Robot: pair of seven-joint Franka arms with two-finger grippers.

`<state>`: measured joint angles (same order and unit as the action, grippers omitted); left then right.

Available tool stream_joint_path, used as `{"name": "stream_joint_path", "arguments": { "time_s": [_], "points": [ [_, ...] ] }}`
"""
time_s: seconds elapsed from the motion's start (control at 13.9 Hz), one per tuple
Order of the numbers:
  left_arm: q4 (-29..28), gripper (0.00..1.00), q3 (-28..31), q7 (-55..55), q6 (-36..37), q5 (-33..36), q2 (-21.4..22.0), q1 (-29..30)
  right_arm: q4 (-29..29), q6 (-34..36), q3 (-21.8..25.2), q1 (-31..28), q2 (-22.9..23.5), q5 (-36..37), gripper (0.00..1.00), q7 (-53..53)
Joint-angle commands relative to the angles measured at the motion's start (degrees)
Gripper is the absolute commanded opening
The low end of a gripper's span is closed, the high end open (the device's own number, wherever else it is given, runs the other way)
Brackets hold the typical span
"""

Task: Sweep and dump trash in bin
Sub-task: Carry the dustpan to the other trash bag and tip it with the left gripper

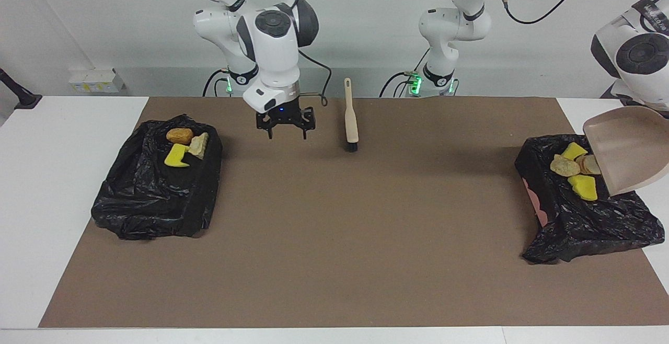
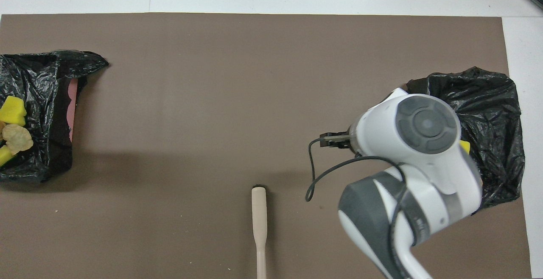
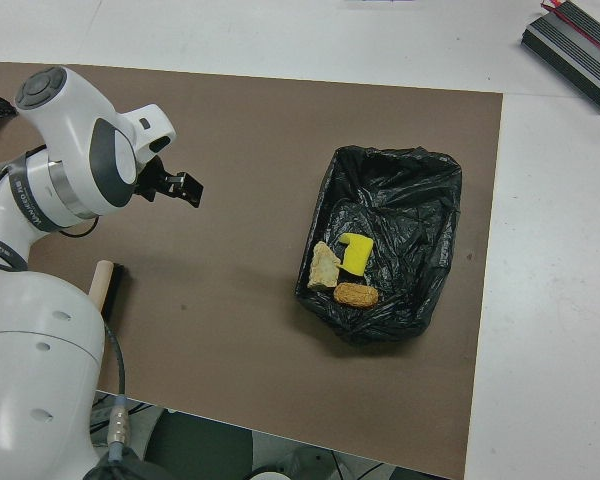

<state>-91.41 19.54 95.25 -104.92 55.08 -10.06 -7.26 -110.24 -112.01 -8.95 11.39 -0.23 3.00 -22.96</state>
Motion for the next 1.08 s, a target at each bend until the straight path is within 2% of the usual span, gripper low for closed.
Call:
{"name": "stream_joint_path", "arguments": {
  "time_s": [0.0,0.14,0.36,0.51,0.65,0.87,1.01],
  "points": [
    [3.8,0.0,-1.1,-0.8,4.7,1.1,0.0,-0.1,6.2,6.4,6.4,-0.5,-0.5,1.0,1.0,7.5],
    [4.5,0.0,-4.1,-1.9,8.1,0.5,-0.1,0.0,8.9,10.8,10.1,-1.3,-1.5,0.8,1.0,14.2],
    [3.7,0.0,-8.0,-9.2,11.7,-4.5,1.7,0.0,10.7,14.9,11.1,-6.6,-4.1,0.5,1.0,21.0],
    [3.4,0.0,-8.7,-14.2,14.7,-13.8,2.1,0.1,13.9,19.3,15.3,-6.5,-4.5,0.6,1.0,26.1],
    [0.5,0.0,-9.1,-21.8,15.2,-25.0,4.1,-0.1,16.3,23.0,17.9,-6.6,-4.9,0.0,1.0,29.4],
    [-5.0,0.0,-14.5,-35.4,15.6,-32.3,5.7,-0.2,15.3,23.9,17.6,-6.7,-6.0,-0.2,1.0,29.4],
    [-5.8,0.0,-17.9,-45.6,15.4,-38.3,5.2,-0.2,14.7,24.1,17.2,-6.5,-6.4,-0.3,1.0,29.0]
  ]
}}
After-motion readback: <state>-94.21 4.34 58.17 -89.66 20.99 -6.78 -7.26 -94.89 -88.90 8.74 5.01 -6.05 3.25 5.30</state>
